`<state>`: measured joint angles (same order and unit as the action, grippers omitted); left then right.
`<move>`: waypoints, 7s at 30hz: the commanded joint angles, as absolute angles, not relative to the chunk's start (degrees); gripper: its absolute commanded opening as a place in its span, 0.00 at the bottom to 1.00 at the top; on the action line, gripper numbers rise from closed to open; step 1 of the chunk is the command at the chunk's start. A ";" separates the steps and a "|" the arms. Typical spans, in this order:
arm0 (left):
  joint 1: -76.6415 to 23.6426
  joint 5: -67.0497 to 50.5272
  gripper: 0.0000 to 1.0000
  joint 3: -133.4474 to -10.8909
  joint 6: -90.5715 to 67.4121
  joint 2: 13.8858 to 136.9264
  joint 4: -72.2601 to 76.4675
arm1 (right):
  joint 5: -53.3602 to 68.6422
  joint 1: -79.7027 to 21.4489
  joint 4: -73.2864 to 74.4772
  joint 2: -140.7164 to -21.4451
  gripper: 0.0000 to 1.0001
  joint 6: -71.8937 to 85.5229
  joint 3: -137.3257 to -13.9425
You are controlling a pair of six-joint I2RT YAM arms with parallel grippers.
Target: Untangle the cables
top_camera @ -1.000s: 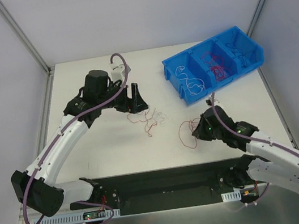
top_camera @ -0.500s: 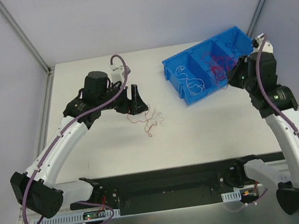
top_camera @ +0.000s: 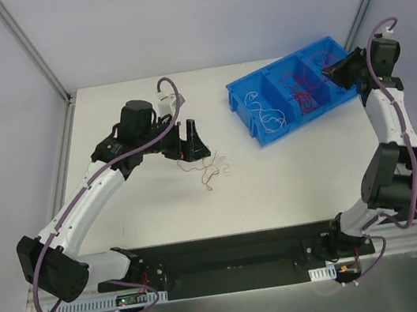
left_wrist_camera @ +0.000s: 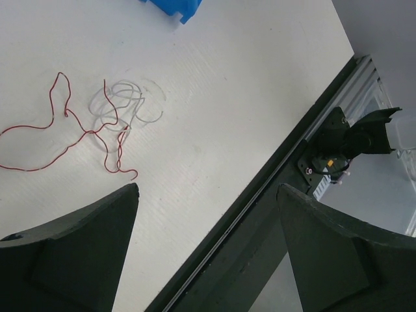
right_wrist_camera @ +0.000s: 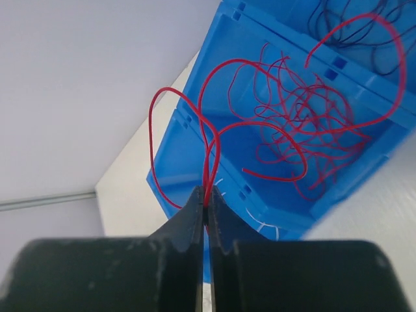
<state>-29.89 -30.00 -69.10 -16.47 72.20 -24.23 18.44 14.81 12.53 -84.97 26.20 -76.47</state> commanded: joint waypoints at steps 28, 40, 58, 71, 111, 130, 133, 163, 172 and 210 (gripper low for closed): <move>-26.98 -35.60 0.90 -68.29 -18.63 74.71 -21.00 | 21.12 10.29 12.12 -116.45 0.00 24.45 -98.08; -26.81 -33.75 0.91 -67.85 -18.37 73.92 -21.00 | 4.93 4.40 34.09 -116.29 0.46 3.96 -114.68; -22.33 -28.57 0.90 -66.01 -21.80 75.40 -20.57 | -1.23 -34.43 -6.29 -78.74 0.67 9.84 -55.66; -20.83 -30.94 0.57 -66.97 -21.88 90.25 -20.30 | -11.95 -46.58 -29.96 -91.31 0.67 6.95 -42.10; -21.18 -37.54 0.58 -96.77 -8.97 122.78 -35.86 | -2.64 -42.89 -24.70 -101.78 0.15 9.49 -49.31; -22.68 -2.92 0.00 -84.74 -14.06 93.64 -33.84 | -4.66 -42.71 -22.68 -102.74 0.01 9.93 -50.27; -22.59 -3.06 0.00 -81.48 -13.63 86.59 -30.07 | -4.13 -42.71 -22.68 -102.57 0.01 10.20 -50.27; -23.47 -30.95 0.04 -89.21 -12.75 118.22 -25.93 | -2.46 -41.66 -23.99 -102.04 0.00 10.64 -48.96; -23.38 -2.93 0.00 -80.17 -13.27 91.00 -27.24 | -7.03 -41.49 -21.54 -101.86 0.00 11.95 -49.22; -23.20 -28.48 0.00 -74.80 -29.97 69.26 -17.67 | 2.12 -54.39 -37.88 -75.93 0.92 32.86 -39.46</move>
